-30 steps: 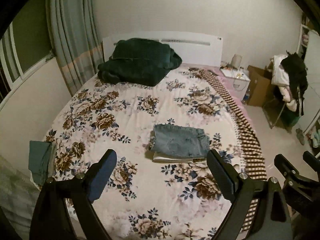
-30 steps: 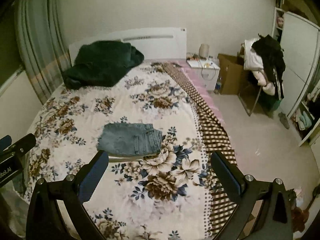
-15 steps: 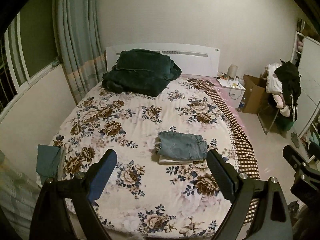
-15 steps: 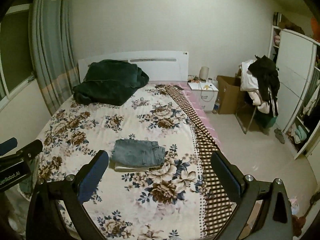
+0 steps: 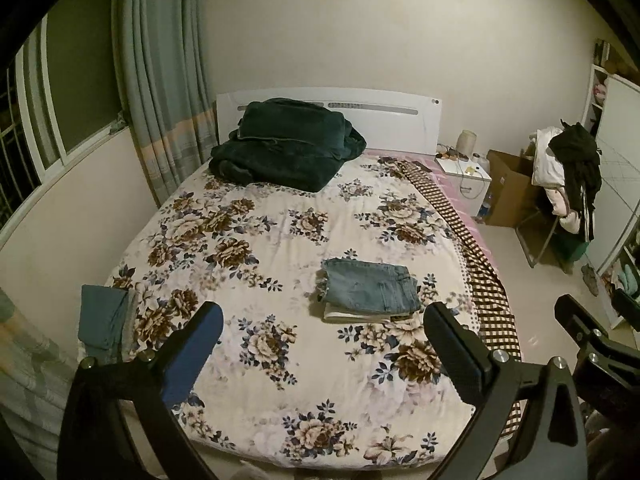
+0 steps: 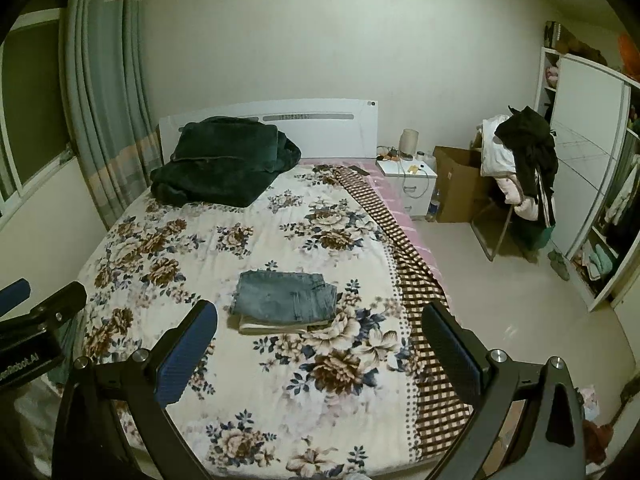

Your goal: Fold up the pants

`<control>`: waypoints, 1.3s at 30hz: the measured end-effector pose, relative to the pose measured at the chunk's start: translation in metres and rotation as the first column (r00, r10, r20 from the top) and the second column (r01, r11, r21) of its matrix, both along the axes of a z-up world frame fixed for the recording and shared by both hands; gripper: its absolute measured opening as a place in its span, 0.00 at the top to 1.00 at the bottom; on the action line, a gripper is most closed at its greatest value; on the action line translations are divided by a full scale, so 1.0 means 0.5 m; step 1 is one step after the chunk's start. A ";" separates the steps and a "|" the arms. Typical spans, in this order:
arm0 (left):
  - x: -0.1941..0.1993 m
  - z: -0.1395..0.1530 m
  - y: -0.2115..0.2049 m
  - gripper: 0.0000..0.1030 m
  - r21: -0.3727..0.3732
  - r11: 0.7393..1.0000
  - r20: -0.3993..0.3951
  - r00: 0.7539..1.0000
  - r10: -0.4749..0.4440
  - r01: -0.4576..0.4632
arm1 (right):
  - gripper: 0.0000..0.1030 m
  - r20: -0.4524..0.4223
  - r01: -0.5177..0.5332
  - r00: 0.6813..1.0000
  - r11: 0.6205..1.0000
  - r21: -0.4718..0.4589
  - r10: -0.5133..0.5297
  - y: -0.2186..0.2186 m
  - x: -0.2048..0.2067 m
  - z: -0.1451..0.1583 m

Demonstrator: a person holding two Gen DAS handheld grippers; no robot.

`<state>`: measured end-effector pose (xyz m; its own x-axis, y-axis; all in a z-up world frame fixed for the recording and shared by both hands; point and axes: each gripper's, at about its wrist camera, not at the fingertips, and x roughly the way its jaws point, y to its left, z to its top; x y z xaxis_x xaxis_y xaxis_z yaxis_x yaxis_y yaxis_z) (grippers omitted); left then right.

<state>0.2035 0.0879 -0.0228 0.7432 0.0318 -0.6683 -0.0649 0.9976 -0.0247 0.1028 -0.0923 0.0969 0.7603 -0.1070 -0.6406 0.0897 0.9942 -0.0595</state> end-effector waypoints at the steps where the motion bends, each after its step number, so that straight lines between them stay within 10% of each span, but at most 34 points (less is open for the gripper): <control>1: -0.005 0.002 0.001 0.00 0.001 1.000 -0.001 1.000 0.001 -0.001 | 0.00 0.002 -0.001 1.000 1.000 0.000 0.001 0.001 -0.002 0.001; 39: -0.041 0.022 -0.011 0.00 0.009 1.000 0.000 1.000 -0.005 0.005 | 0.00 -0.015 -0.001 1.000 1.000 0.017 0.001 0.000 -0.045 -0.001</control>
<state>0.1831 0.0824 -0.0118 0.7437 0.0343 -0.6677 -0.0603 0.9981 -0.0159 0.0803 -0.0925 0.0962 0.7507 -0.0952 -0.6538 0.0883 0.9951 -0.0435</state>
